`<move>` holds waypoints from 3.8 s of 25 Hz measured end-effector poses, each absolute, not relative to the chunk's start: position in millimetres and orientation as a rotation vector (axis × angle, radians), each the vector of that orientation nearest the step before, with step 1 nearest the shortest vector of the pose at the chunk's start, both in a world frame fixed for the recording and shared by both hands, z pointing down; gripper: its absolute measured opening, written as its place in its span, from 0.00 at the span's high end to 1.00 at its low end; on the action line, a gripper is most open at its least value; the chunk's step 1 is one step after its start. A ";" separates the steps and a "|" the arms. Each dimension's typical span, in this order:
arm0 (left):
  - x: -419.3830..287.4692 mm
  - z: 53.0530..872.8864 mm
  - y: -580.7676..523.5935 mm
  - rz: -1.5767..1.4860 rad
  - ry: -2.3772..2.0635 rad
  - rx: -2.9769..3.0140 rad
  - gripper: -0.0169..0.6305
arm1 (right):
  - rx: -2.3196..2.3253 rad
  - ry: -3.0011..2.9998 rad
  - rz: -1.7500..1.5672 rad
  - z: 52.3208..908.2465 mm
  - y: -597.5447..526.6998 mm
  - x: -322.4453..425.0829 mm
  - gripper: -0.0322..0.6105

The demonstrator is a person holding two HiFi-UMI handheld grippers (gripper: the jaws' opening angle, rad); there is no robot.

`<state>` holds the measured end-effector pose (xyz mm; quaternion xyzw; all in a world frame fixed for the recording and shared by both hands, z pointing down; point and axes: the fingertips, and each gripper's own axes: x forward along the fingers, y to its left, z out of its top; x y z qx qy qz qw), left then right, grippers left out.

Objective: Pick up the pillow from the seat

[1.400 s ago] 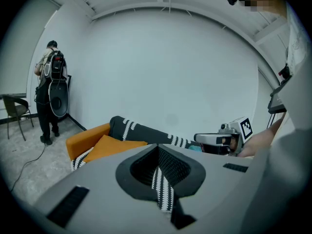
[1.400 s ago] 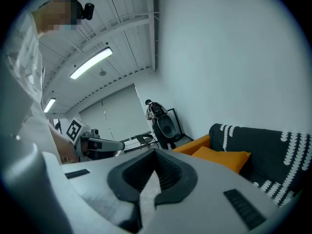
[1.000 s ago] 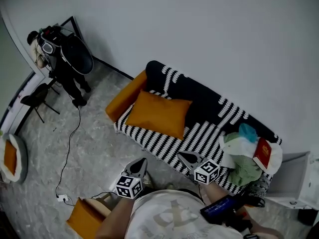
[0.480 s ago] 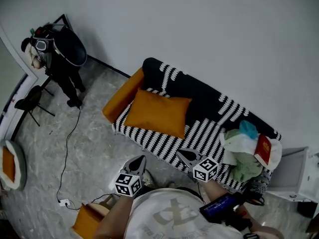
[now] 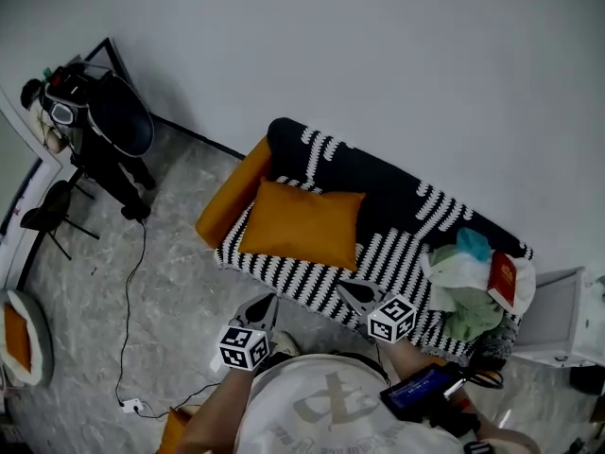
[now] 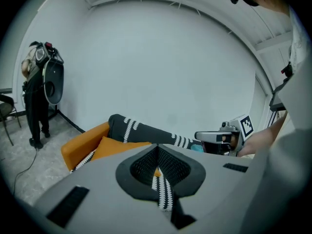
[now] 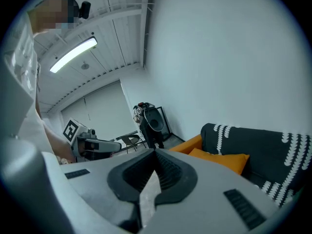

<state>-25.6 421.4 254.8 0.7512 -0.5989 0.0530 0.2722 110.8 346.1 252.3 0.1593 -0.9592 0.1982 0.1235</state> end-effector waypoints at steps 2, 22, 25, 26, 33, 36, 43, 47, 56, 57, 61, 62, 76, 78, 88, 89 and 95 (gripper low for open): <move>-36.0 253.4 417.2 0.147 -1.599 2.040 0.96 | 0.489 -2.794 0.570 250.2 344.6 103.0 0.93; -107.3 262.7 409.0 0.138 -1.631 2.027 0.96 | 0.613 -2.743 0.575 258.2 320.6 58.0 0.93; -115.2 264.8 392.4 0.149 -1.626 2.016 0.96 | 0.624 -2.740 0.605 264.5 304.7 51.7 0.93; -118.2 265.1 383.0 0.156 -1.623 2.012 0.96 | 0.629 -2.738 0.618 266.2 295.3 49.2 0.93; -129.5 273.3 343.9 0.189 -1.607 1.995 0.96 | 0.655 -2.736 0.636 270.8 250.2 42.0 0.93; -128.6 279.1 323.0 0.211 -1.585 1.999 0.96 | 0.682 -2.712 0.667 281.3 234.2 48.5 0.93; -137.2 286.0 279.0 0.251 -1.564 2.015 0.96 | 0.718 -2.668 0.733 304.1 194.9 48.7 0.93; -145.4 292.8 248.6 0.296 -1.583 1.983 0.96 | 0.691 -2.665 0.753 309.9 162.6 40.4 0.93; -151.5 296.8 214.9 0.347 -1.618 1.955 0.96 | 0.664 -2.668 0.755 321.0 121.8 40.2 0.93; -151.5 297.8 211.7 0.351 -1.619 1.951 0.96 | 0.668 -2.665 0.760 322.3 119.2 42.1 0.93; -147.5 301.6 199.2 0.376 -1.601 1.963 0.96 | 0.694 -2.645 0.787 330.5 111.2 50.6 0.93; -146.1 303.6 197.1 0.384 -1.593 1.965 0.96 | 0.702 -2.638 0.797 333.6 110.5 52.9 0.93; -144.9 357.7 173.4 0.471 -1.442 1.971 0.96 | 0.863 -2.501 0.897 375.6 101.3 74.1 0.93; -144.8 366.2 168.9 0.478 -1.427 1.967 0.96 | 0.881 -2.484 0.912 382.5 98.7 75.6 0.93; -144.8 419.2 165.5 0.526 -1.347 1.922 0.96 | 0.896 -2.364 0.962 434.8 99.4 83.9 0.93; -145.6 425.0 167.2 0.532 -1.343 1.913 0.96 | 0.895 -2.354 0.966 439.9 99.8 84.5 0.93; -155.1 466.1 187.0 0.591 -1.317 1.854 0.96 | 0.922 -2.321 0.958 466.6 103.4 93.0 0.93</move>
